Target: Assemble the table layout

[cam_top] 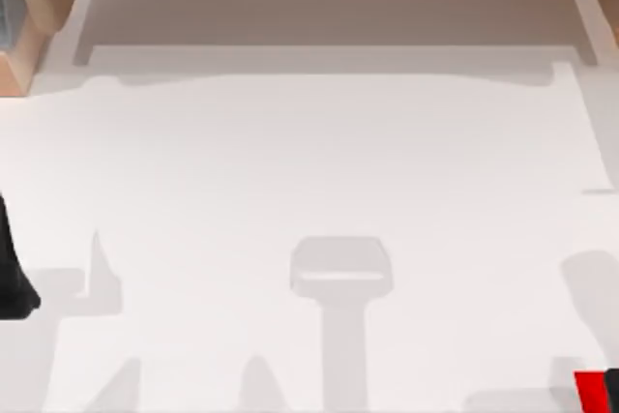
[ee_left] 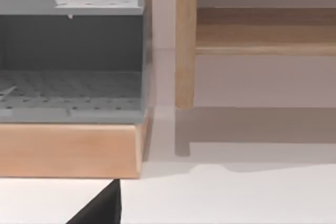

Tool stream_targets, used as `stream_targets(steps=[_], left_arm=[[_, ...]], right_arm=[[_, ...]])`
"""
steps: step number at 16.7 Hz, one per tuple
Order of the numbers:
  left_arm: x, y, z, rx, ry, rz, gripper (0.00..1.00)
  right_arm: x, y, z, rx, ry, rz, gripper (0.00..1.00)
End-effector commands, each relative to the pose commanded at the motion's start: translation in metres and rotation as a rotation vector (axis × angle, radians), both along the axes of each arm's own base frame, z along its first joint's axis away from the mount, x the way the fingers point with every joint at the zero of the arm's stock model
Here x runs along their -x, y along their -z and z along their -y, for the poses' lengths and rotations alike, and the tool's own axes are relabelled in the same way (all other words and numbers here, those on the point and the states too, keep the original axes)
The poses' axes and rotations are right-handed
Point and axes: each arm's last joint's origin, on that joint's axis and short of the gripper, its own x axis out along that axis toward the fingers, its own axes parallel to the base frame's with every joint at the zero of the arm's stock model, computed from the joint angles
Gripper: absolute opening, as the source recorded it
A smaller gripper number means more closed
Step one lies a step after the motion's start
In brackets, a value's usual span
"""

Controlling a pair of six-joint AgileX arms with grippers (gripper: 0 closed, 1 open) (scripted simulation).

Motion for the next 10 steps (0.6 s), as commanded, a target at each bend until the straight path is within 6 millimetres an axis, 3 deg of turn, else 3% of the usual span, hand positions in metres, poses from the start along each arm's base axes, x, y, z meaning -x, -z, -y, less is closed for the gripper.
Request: stream_targets(steps=[6,10], left_arm=[[0.0,0.0,0.0,0.0,0.0,0.0,1.0],[0.0,0.0,0.0,0.0,0.0,0.0,1.0]], right_arm=[[-0.005,-0.001,0.001,-0.005,0.004,0.023,1.0],[-0.032,-0.003,0.016,-0.017,0.029,0.152,1.0]])
